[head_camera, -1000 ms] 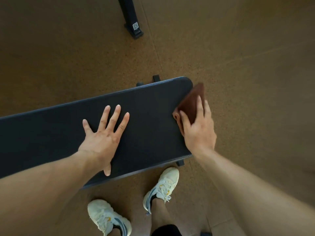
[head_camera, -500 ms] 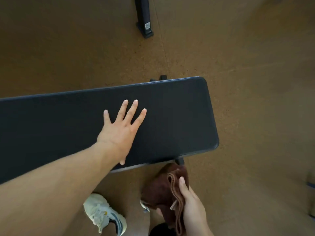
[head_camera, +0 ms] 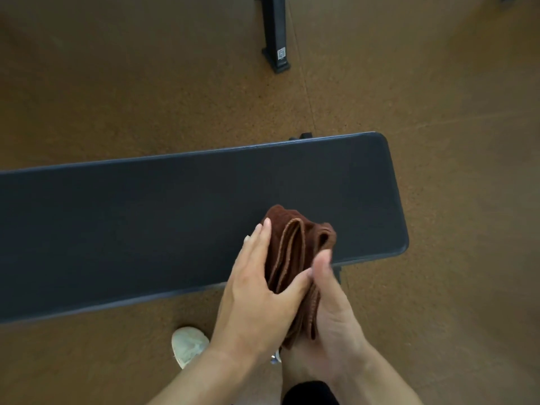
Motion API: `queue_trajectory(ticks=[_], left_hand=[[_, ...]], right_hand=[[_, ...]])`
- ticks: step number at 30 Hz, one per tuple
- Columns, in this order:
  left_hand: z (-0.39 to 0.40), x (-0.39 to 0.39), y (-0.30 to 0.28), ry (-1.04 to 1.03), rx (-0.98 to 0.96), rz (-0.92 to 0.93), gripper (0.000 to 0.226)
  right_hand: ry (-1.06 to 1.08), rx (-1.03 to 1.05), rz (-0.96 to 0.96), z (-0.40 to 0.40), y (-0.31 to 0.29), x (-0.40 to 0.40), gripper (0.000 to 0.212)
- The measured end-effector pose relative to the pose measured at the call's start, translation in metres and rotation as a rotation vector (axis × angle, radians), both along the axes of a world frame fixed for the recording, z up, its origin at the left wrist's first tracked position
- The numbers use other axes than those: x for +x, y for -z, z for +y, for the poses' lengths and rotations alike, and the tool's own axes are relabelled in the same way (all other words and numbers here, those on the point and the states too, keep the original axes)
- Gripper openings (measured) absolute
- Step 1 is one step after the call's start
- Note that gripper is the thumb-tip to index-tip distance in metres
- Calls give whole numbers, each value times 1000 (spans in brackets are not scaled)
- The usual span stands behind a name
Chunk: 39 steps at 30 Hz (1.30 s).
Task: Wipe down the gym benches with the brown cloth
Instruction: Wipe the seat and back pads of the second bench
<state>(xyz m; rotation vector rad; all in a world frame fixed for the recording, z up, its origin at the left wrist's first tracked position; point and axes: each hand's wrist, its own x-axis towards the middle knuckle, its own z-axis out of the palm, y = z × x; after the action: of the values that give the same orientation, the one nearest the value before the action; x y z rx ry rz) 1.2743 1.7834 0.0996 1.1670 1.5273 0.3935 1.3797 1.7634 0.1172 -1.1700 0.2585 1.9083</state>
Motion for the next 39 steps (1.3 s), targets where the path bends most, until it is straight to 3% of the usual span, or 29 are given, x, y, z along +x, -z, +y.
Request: queue_trajectory(ticks=[3, 7, 11, 16, 20, 23, 25, 26, 28, 32, 34, 37, 39], left_hand=[[6, 7, -5, 8, -2, -31, 71], [14, 16, -2, -161, -103, -35, 23], [31, 16, 14, -437, -340, 23, 27], [56, 22, 10, -396, -417, -155, 16], [74, 16, 8, -232, -291, 37, 47], [84, 3, 7, 124, -206, 351, 84], [92, -4, 8, 348, -191, 519, 104], [96, -8, 11, 419, -184, 574, 111], [107, -12, 19, 500, -181, 664, 126], [126, -12, 35, 590, -231, 802, 156], [127, -4, 43, 625, -272, 848, 165], [124, 2, 51, 619, -296, 892, 172], [123, 1, 52, 597, -290, 869, 172]], right_hand=[[27, -65, -79, 2, -2, 7, 56], [71, -137, -236, 9, -21, 21, 50], [227, -201, -513, 9, -31, 66, 35], [320, -178, -820, 15, -65, 114, 21], [164, -61, -1072, 28, -96, 134, 19], [-133, 64, -1366, 43, -113, 142, 31], [-352, 189, -1485, 52, -112, 143, 26], [-482, 231, -1482, 57, -108, 140, 27], [-813, 288, -1443, 58, -85, 134, 50], [-1556, 208, -1251, 41, -10, 96, 74], [-1554, 145, -1253, 24, 19, 85, 71], [-1151, 185, -1522, 12, 47, 84, 64], [-974, 161, -1646, 22, 72, 89, 81]])
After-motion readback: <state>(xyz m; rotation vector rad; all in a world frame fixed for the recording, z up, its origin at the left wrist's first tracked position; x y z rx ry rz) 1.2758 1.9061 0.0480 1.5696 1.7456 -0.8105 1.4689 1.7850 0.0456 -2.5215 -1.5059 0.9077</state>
